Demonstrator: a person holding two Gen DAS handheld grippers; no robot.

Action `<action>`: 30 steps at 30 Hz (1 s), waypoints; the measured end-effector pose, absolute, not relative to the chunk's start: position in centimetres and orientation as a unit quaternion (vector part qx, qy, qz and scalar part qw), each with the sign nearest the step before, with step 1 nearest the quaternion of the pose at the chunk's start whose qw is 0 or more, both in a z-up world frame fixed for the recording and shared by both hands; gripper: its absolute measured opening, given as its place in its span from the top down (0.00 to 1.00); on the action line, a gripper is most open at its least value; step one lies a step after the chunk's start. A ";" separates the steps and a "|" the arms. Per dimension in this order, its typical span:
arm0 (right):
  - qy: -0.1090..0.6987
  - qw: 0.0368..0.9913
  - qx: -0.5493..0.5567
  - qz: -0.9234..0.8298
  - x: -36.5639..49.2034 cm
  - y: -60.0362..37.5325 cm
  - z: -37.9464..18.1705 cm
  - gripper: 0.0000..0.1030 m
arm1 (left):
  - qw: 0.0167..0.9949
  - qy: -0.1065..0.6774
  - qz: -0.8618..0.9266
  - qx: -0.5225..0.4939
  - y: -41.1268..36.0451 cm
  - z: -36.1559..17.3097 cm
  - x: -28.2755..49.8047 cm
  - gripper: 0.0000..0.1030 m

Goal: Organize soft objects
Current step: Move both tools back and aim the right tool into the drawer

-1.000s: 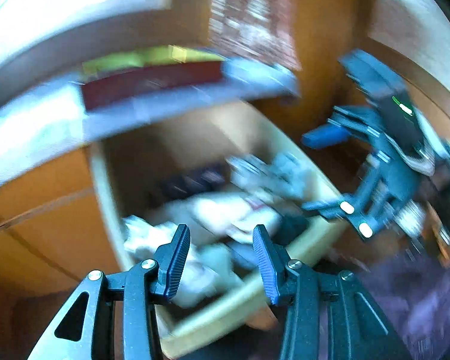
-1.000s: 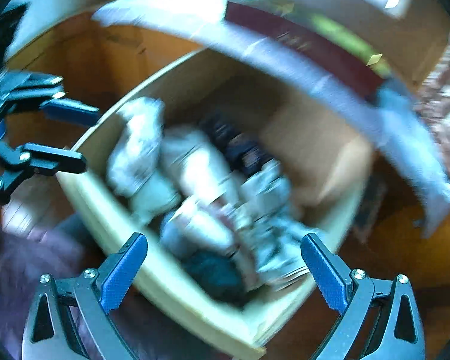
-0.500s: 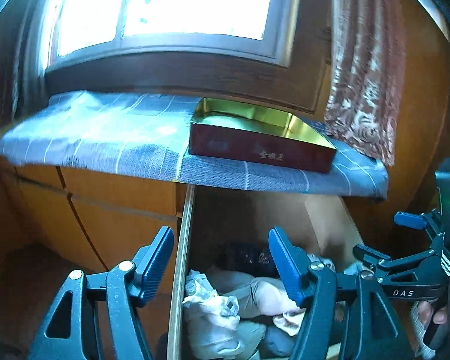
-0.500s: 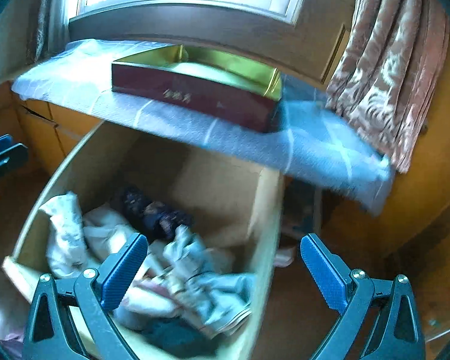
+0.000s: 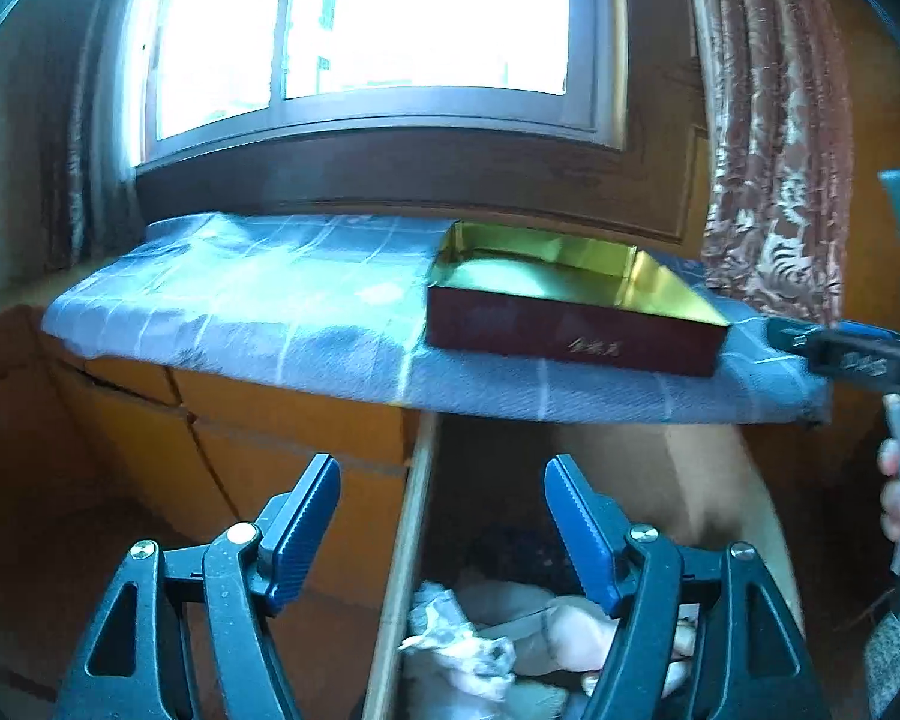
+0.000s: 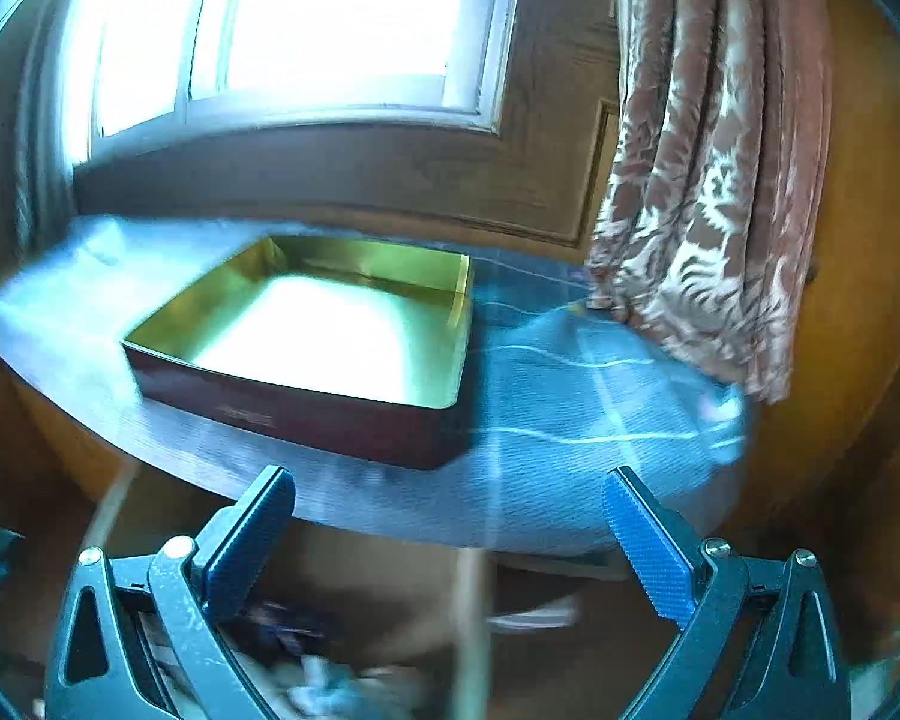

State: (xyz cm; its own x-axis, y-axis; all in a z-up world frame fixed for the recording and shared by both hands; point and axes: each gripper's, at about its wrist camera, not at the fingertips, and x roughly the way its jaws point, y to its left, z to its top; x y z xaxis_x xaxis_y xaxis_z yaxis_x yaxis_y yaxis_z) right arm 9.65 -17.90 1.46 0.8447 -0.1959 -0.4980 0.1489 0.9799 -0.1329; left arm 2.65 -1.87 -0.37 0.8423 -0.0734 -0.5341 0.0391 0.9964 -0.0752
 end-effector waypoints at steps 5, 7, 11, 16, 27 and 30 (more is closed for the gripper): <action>0.333 0.942 0.036 0.011 6.7 -16.8 -3.7 0.00 | 0.941 0.334 -0.053 -0.017 -0.2 -3.5 2.4 0.30; 0.362 0.930 0.036 0.047 6.0 -16.1 -6.0 0.00 | 0.939 0.338 -0.061 -0.005 0.3 -4.3 1.8 0.30; 0.404 0.910 0.052 0.080 5.2 -15.9 -9.4 0.00 | 0.940 0.336 -0.050 0.023 0.3 -5.2 0.7 0.30; 0.425 0.902 0.042 0.059 6.1 -16.5 -11.0 0.00 | 0.933 0.354 -0.068 0.009 -0.4 -5.6 0.7 0.30; 0.427 0.897 -0.048 0.105 5.4 -18.2 -10.9 0.01 | 0.905 0.386 -0.180 0.009 -2.1 -7.7 0.6 0.30; 0.431 0.892 -0.090 0.100 5.3 -17.7 -11.0 0.02 | 0.898 0.389 -0.198 0.049 -3.3 -8.3 -0.1 0.30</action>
